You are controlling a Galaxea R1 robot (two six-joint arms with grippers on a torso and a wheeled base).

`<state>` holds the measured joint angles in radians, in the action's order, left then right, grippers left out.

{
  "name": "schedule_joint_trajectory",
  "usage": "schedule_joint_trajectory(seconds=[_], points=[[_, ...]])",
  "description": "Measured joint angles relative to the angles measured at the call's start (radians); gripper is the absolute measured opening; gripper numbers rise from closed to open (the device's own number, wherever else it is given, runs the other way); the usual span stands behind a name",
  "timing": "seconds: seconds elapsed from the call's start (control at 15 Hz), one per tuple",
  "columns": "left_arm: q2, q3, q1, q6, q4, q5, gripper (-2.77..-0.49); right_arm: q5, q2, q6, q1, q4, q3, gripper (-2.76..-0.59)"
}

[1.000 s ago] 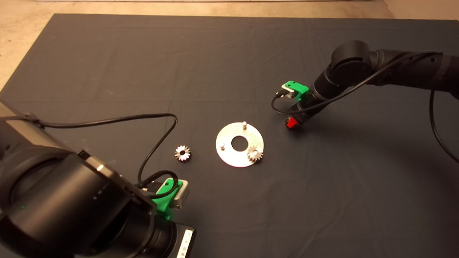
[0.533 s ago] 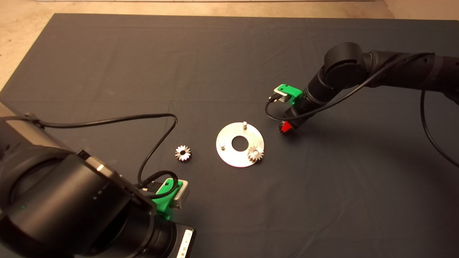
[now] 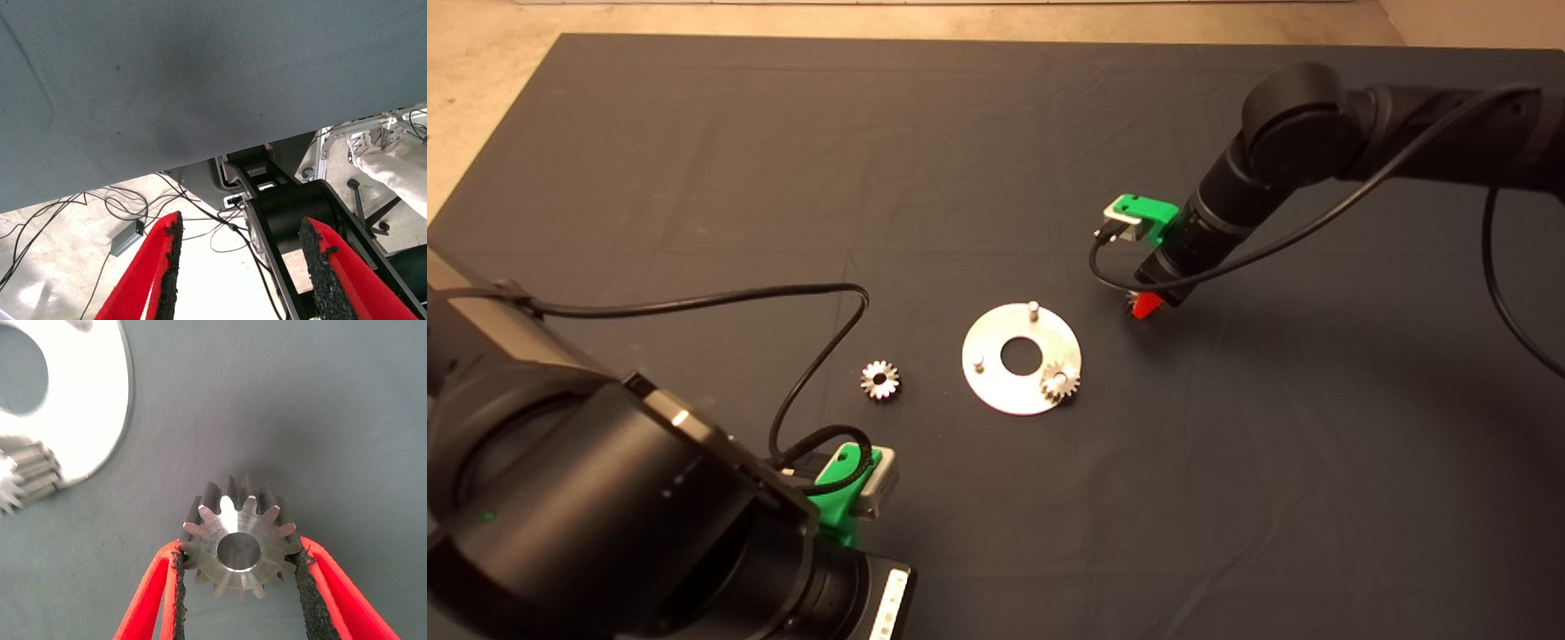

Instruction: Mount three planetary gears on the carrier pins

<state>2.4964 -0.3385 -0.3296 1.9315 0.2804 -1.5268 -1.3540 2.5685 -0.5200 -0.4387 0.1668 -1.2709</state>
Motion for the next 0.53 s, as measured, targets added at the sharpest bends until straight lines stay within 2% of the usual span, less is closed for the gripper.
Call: schedule_joint_trajectory(seconds=[0.13, 0.33, 0.53], points=[[0.000, 0.000, 0.000, 0.001, 0.000, 0.000, -2.08, 0.000, 0.005, 0.000, -0.014, -0.001, 0.007, -2.44], [0.000, 0.000, 0.000, 0.002, 0.000, 0.000, -2.08, -0.003, 0.040, 0.000, -0.016, -0.016, 0.055, -2.45], [-0.001, 0.000, 0.000, 0.003, 0.000, 0.000, -2.08, 0.017, 0.086, -0.001, -0.016, -0.034, 0.089, -2.44]])
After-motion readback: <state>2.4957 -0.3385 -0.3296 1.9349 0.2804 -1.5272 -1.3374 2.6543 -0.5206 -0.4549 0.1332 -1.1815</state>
